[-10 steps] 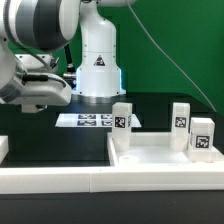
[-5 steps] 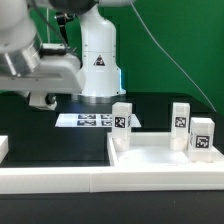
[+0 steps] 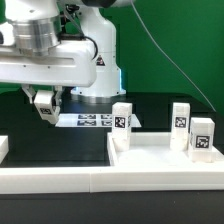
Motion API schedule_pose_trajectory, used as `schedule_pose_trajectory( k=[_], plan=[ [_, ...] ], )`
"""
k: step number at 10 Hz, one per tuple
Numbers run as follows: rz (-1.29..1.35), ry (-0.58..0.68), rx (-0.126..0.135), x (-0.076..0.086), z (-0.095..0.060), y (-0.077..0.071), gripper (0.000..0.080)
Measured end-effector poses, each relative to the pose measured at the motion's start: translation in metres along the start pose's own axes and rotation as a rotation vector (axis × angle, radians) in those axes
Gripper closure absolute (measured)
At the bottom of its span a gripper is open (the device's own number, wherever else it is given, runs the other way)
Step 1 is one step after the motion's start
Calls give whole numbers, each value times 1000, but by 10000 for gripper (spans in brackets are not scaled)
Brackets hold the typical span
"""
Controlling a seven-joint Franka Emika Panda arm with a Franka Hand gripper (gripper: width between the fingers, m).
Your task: Assemble square table
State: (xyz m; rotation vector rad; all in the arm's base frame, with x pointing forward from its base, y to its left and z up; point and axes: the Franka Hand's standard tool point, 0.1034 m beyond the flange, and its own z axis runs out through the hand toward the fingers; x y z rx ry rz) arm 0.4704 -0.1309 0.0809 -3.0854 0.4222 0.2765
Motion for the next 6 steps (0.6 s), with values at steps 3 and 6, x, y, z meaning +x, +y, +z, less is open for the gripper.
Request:
schedule_pose_trajectory(
  k=[3,6],
  plan=[
    [-53,177,-29,16,-8,-24,509],
    [-66,385,-53,21,-16,-46,509]
  ],
)
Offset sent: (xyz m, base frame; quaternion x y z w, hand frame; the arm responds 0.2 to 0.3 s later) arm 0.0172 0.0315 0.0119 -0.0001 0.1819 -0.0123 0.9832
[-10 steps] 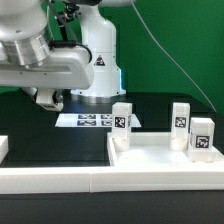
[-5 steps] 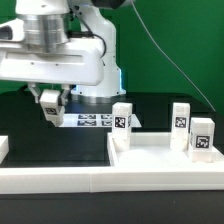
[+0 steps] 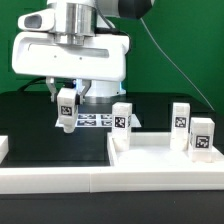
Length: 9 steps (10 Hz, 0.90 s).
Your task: Assemble square table
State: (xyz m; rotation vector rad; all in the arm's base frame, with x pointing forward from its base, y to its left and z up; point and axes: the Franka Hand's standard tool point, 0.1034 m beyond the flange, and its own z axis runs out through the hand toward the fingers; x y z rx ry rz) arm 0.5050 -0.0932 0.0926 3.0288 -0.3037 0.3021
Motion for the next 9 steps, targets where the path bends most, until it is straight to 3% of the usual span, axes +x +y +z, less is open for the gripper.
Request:
schedule_pose_trajectory(
  k=[2,3,5,7,8,9],
  plan=[
    [-4,84,-27,-1,0,6,509],
    [4,80,-24,-2,1,2,509],
    [-9,96,-1,11,-6,-30,509],
    [-43,100,20,37,-16,-46,509],
    [-51,99,33,46,-20,-57,509],
    [-54,101,29,44,-19,-54,509]
  ],
)
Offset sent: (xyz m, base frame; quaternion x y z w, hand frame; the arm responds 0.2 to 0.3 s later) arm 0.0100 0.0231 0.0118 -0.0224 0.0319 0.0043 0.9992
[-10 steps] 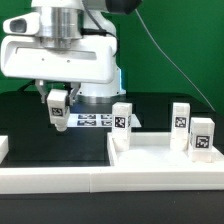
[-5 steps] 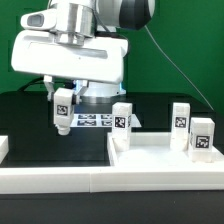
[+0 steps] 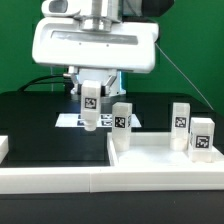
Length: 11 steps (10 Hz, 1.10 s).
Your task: Assemble square table
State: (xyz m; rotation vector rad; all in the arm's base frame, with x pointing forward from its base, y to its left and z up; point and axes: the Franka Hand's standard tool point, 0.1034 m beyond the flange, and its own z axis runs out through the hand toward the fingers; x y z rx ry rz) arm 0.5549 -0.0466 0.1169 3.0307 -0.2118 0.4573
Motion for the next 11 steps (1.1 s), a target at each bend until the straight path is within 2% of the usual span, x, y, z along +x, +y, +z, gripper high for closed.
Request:
schedule_pose_trajectory(
  k=[4,5,8,11],
  plan=[
    [-1,-2,0,-1,1,0,509],
    [-22,6,4,7,0,-5,509],
    [-136,26,24,45,1,-34,509],
    [-161,40,17,47,4,-34,509]
  ],
)
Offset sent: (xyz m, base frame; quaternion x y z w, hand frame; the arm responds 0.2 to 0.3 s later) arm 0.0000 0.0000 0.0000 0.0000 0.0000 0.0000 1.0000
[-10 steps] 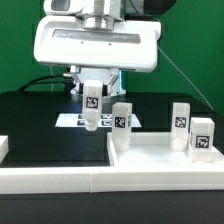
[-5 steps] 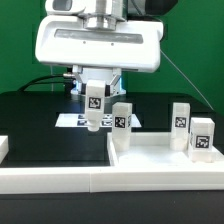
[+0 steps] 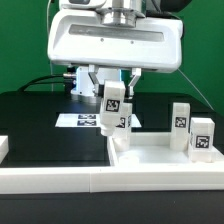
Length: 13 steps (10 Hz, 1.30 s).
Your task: Assemble square table
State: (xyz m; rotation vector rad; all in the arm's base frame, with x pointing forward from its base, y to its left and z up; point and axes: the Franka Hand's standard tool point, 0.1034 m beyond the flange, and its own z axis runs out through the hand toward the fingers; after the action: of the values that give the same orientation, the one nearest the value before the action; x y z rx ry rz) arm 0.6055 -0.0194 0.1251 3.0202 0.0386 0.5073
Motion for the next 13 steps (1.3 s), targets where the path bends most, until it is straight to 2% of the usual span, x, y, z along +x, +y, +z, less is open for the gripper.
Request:
schedule_pose_trajectory(
  k=[2,4,5,7,9,10,13],
  plan=[
    [0,20,-10,-1,1,2,509],
    [-14,119,-41,6,2,1,509],
    [-16,111,-32,6,6,-7,509],
    [-22,124,-22,16,6,-15,509],
    [-6,125,-10,18,6,-12,509],
    [2,114,-5,16,7,-15,509],
    [1,112,-5,15,8,-15,509]
  ],
)
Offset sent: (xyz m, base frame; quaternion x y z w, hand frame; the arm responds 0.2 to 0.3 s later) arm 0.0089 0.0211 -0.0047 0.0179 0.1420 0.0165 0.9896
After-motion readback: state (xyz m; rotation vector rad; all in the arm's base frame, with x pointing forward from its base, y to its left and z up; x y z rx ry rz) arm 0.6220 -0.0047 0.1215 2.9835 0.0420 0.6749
